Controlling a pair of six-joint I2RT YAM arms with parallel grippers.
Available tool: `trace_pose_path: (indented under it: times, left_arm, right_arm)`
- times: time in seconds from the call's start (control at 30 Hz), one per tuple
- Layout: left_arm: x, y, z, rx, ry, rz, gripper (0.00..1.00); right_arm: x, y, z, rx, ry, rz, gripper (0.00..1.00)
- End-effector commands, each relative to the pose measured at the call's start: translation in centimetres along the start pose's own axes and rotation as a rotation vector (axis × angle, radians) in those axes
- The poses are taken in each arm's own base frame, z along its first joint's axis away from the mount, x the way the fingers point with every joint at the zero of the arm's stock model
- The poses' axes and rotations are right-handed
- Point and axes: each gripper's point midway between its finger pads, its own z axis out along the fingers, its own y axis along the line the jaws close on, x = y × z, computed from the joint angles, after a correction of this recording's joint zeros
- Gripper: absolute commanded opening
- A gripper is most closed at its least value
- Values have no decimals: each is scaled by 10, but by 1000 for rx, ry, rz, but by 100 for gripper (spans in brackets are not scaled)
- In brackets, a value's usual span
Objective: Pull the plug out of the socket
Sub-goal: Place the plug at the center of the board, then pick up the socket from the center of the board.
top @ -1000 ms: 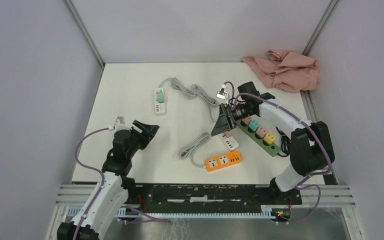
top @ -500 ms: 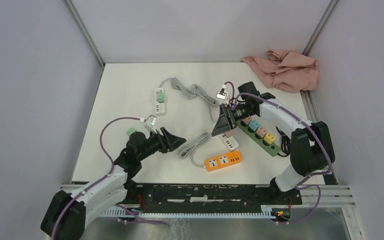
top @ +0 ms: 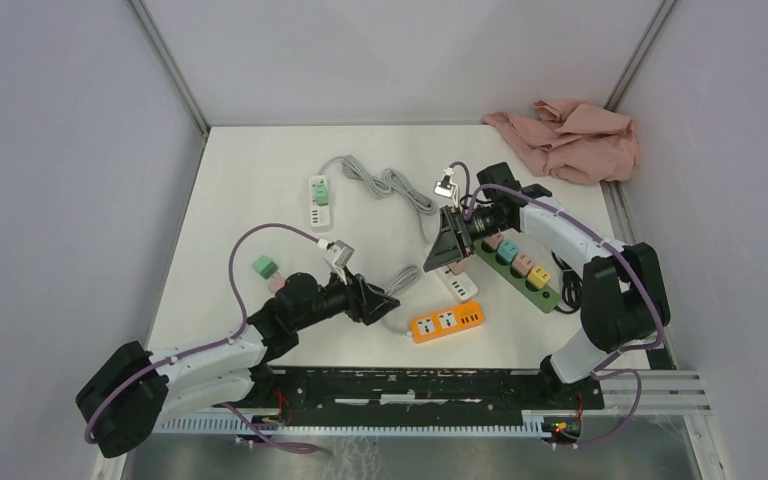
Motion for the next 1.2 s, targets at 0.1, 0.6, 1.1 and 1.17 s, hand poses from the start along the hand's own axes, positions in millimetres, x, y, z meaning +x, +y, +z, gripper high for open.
trace_pose_path:
  times: [0.1,0.6,1.1,1.17]
  left_arm:
    - [-14,-27,16,44,-48,270,73]
    - [19,-12,39,-105,196,549,76]
    - [61,-37,57,103,394,642,79]
    - [70,-39,58,134,384,669,79]
  right_arm:
    - [-15,22,-8,-43,-33,-100,79]
    - [-16,23,-10,-41,-41,-100,79]
    - [-19,22,-15,-30,-57,-101,79]
    - [-19,22,-16,-26,-61,-104,79]
